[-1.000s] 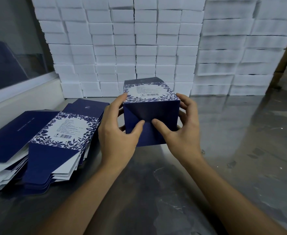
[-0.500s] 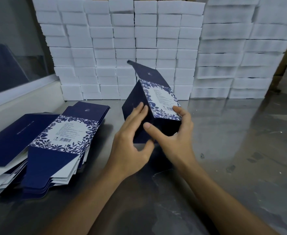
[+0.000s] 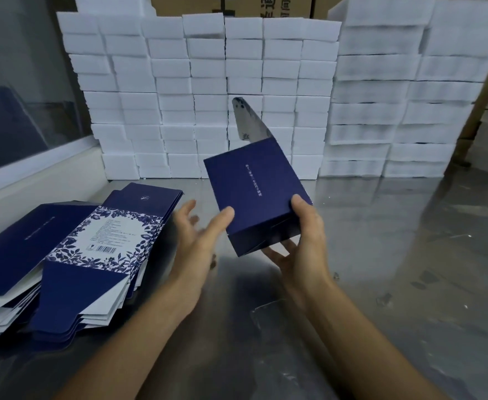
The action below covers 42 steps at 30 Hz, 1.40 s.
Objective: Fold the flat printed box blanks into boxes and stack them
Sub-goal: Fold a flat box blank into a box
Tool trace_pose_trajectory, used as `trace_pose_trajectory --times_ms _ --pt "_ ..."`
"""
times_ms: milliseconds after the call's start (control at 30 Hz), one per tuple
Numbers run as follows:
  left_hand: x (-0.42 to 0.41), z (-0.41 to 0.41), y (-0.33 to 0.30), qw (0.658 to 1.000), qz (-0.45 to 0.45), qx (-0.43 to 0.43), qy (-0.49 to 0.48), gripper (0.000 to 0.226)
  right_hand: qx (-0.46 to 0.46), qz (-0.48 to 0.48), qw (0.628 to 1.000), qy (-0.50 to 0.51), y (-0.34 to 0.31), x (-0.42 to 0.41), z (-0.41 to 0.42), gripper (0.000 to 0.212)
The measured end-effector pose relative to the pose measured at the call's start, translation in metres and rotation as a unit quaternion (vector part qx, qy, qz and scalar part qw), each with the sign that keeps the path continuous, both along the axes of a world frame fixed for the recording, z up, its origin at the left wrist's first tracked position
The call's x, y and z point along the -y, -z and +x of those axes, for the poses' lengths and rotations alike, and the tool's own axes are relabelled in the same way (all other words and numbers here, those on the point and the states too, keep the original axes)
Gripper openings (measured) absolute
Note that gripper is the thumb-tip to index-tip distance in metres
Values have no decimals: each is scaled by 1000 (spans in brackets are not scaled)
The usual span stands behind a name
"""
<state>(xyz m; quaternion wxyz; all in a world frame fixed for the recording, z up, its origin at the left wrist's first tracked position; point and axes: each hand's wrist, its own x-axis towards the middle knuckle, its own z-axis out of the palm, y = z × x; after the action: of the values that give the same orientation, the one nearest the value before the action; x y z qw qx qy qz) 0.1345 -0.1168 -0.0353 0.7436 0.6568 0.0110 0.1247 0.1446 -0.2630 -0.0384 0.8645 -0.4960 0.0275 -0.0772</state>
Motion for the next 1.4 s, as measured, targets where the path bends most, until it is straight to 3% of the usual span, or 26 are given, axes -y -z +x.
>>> trace_pose_trajectory --times_ms 33,100,167,233,400,500,633,733,900,1233,1400 --pt "-4 1 -1 997 -47 -41 44 97 -5 12 1000 -10 1 -1 0 65" --pt "-12 5 -1 986 -107 -70 108 93 -21 45 999 -23 5 -4 2 55" --pt "-15 8 -1 982 -119 -61 131 79 -39 65 997 -34 10 -8 4 52" --pt "-15 10 1 985 -120 -40 118 83 -55 53 996 -36 13 -7 6 55" --pt "-13 12 3 997 -72 24 25 89 14 -155 987 40 15 -5 5 30" --pt "-18 13 4 998 -17 52 -36 103 68 -275 954 95 15 -4 3 34" --pt "-23 15 7 986 107 87 -95 116 122 -307 940 85 8 -2 4 5" --pt "-24 23 11 963 196 125 -139 125 143 -289 946 41 -4 -3 8 20" --pt "-22 45 24 932 264 170 -178 130 89 -255 963 -4 -23 -13 23 40" --pt "-24 59 35 852 370 284 -239 125 59 -248 966 -40 -5 -16 25 37" --pt "-30 55 36 809 430 323 -237 121 64 -289 954 -47 -2 -16 24 35"
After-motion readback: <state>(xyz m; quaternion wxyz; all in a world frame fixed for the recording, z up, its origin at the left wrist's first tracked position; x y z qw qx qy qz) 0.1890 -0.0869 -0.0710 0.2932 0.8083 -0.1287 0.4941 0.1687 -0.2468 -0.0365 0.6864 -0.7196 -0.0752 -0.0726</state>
